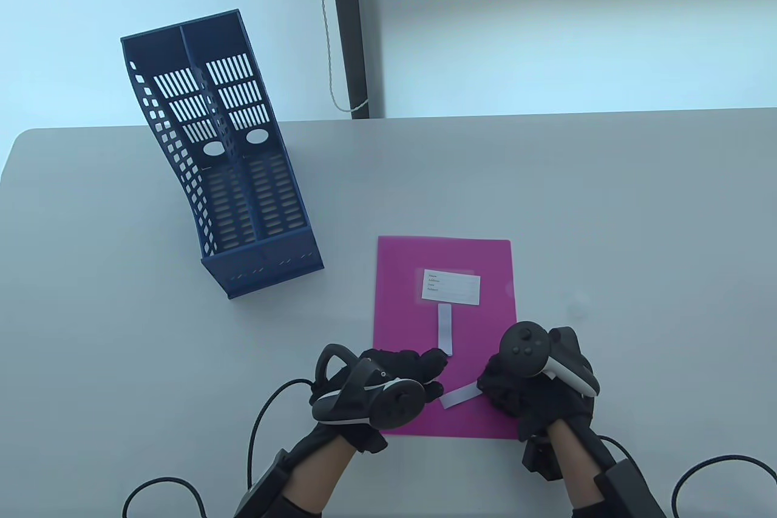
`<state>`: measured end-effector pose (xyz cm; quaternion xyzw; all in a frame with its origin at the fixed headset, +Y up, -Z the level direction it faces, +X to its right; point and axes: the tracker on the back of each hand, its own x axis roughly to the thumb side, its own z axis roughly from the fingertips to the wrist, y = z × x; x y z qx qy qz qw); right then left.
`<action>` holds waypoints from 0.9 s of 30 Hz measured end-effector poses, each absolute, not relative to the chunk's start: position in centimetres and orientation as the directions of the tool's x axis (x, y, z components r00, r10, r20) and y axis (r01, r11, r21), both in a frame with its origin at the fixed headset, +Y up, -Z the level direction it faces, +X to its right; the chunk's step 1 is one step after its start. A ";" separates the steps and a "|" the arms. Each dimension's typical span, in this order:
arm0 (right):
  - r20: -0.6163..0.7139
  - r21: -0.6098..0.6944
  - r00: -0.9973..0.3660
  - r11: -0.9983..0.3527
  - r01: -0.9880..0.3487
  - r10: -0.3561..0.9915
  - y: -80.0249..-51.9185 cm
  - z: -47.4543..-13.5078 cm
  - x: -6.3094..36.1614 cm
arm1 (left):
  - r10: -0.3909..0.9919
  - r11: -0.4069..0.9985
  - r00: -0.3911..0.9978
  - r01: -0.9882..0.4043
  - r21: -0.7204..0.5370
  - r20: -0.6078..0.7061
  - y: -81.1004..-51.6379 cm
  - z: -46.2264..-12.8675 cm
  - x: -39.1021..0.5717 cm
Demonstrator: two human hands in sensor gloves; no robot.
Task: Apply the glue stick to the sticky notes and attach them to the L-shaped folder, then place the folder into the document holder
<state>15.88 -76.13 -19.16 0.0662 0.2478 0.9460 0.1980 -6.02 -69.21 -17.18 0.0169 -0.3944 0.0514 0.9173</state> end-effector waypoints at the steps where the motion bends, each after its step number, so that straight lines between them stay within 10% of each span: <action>1: 0.032 0.494 -0.914 -0.802 -0.337 0.404 -76.1 -19.1 15.9 | 0.112 0.992 0.675 -0.116 -0.045 0.729 -69.2 -17.2 -5.7; 27: -0.009 0.501 -0.816 -0.703 -0.504 0.578 -76.8 -19.1 17.7 | -0.050 0.974 0.647 0.201 -0.107 0.761 -71.5 -16.7 0.8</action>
